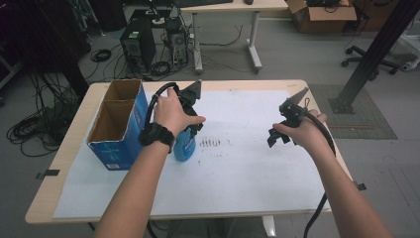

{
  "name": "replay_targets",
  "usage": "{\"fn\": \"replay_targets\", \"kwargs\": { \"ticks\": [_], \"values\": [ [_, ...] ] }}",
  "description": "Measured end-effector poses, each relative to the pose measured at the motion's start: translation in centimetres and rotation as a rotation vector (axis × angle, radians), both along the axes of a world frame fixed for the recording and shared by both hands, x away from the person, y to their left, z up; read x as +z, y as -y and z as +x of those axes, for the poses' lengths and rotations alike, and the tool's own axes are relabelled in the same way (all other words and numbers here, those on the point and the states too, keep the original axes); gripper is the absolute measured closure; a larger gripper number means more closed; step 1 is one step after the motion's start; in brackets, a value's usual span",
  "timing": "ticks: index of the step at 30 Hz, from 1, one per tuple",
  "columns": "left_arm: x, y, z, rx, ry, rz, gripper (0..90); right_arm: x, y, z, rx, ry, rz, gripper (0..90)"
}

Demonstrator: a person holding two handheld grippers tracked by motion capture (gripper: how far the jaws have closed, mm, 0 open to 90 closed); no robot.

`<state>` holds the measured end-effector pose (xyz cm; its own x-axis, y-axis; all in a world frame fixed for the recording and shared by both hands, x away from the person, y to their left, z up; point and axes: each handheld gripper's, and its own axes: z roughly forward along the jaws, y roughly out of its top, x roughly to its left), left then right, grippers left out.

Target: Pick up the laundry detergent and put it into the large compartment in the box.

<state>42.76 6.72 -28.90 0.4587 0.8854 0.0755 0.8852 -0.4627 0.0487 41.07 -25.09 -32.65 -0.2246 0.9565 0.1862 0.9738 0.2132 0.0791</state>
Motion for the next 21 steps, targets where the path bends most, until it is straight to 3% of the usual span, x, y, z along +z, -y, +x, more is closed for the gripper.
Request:
{"fn": "replay_targets", "kwargs": {
  "ticks": [21],
  "values": [
    [-0.15,-0.27,0.17,-0.009,-0.020,-0.007,23.8,-0.04,-0.21,0.16,0.001,-0.004,0.000,6.5]
  ]
}}
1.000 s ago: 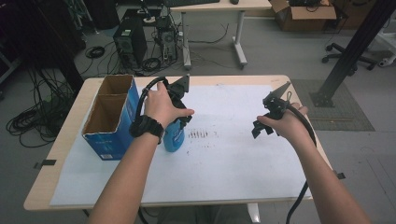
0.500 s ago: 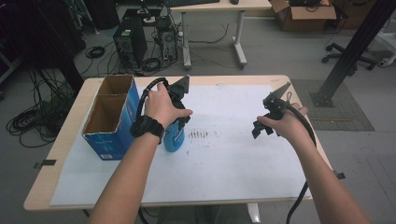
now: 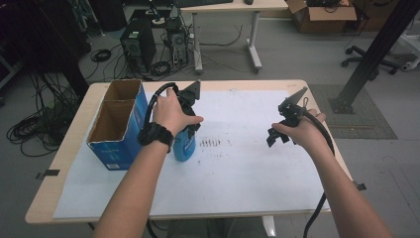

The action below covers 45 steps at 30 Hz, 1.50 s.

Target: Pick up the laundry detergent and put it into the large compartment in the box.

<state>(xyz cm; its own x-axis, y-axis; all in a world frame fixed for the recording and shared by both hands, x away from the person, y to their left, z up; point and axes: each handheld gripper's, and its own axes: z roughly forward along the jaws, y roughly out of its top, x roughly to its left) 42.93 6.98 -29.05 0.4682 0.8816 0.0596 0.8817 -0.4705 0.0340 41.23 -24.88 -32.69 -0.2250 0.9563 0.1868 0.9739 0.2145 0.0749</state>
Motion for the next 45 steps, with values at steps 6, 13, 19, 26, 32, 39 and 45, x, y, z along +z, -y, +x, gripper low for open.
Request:
{"fn": "replay_targets", "kwargs": {
  "ticks": [6,13,19,26,32,39,45],
  "values": [
    [-0.05,0.01,0.06,0.001,0.001,0.001,26.3,-0.03,0.21,-0.03,-0.005,0.001,-0.003,6.0],
    [-0.10,0.10,0.10,-0.001,-0.005,-0.001,28.3,-0.08,0.27,-0.07,0.000,0.002,-0.005,6.1],
    [-0.07,0.02,0.16,0.000,-0.003,-0.004,29.4,-0.13,0.27,-0.07,0.001,0.001,-0.004,6.2],
    [-0.15,-0.01,0.31,0.003,-0.006,-0.006,31.2,-0.37,0.33,-0.07,-0.001,-0.004,-0.001,6.1],
    [-0.24,0.05,0.47,0.004,-0.008,-0.005,34.5,-0.59,0.57,-0.07,-0.007,-0.009,-0.002,6.2],
    [-0.25,0.04,0.56,0.010,-0.007,-0.005,36.7,-0.54,0.73,-0.07,-0.008,-0.006,-0.001,6.2],
    [-0.20,0.04,0.59,0.014,-0.010,-0.006,37.1,-0.56,0.77,-0.12,-0.009,-0.009,-0.001,6.2]
  ]
}}
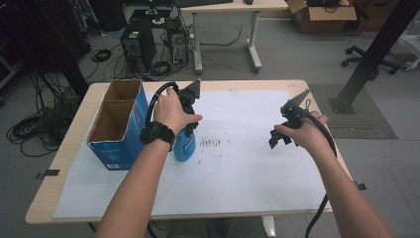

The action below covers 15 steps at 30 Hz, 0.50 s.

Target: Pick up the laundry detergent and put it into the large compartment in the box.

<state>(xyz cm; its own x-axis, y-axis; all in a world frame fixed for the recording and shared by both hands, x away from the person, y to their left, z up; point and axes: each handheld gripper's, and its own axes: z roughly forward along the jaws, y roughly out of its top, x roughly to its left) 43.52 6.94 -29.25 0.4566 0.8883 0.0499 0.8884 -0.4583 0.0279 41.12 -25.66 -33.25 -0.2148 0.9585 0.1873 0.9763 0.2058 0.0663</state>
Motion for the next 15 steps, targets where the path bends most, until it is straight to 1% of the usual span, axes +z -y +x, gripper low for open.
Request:
{"fn": "replay_targets", "kwargs": {
  "ticks": [8,12,15],
  "values": [
    [0.2,0.0,0.1,0.007,-0.013,0.006,37.5,0.3,0.1,-0.1,-0.002,0.006,0.004,6.3],
    [1.3,-0.1,0.1,0.006,-0.007,0.012,37.6,0.5,0.2,-0.1,-0.001,0.009,0.000,6.4],
    [2.9,-0.3,0.0,0.010,0.005,0.010,37.6,0.7,0.2,-0.1,-0.003,0.010,0.004,6.3]
  ]
}}
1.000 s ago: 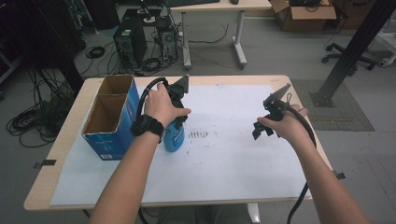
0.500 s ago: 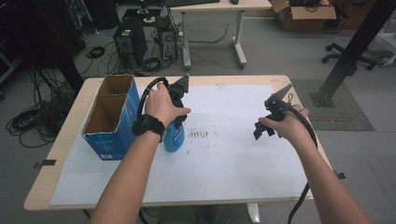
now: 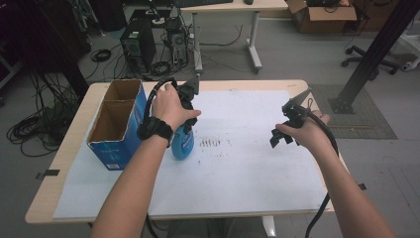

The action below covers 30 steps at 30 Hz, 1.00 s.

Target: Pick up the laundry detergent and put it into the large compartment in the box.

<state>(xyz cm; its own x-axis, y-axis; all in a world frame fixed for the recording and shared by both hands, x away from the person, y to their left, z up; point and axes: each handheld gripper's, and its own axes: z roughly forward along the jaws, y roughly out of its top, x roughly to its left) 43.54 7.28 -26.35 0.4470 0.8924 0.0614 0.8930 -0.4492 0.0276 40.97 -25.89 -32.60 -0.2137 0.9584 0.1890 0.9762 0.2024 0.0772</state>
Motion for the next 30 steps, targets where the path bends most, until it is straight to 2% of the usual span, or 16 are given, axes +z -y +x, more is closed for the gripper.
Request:
{"fn": "replay_targets", "kwargs": {
  "ticks": [14,20,25,30],
  "values": [
    [9.3,-1.7,-0.5,0.054,0.082,-0.023,37.7,1.1,-0.2,-0.1,-0.006,0.014,0.013,6.3],
    [12.2,-2.8,-0.7,0.085,0.098,-0.017,37.7,1.5,-0.1,-0.1,-0.006,0.019,0.014,6.3],
    [14.4,-4.6,-1.0,0.130,0.124,-0.033,37.7,1.5,0.0,-0.1,-0.011,0.018,0.013,6.4],
    [15.9,-6.7,-1.2,0.180,0.147,-0.043,37.7,1.4,0.1,0.0,-0.014,0.015,0.015,6.4]
  ]
}}
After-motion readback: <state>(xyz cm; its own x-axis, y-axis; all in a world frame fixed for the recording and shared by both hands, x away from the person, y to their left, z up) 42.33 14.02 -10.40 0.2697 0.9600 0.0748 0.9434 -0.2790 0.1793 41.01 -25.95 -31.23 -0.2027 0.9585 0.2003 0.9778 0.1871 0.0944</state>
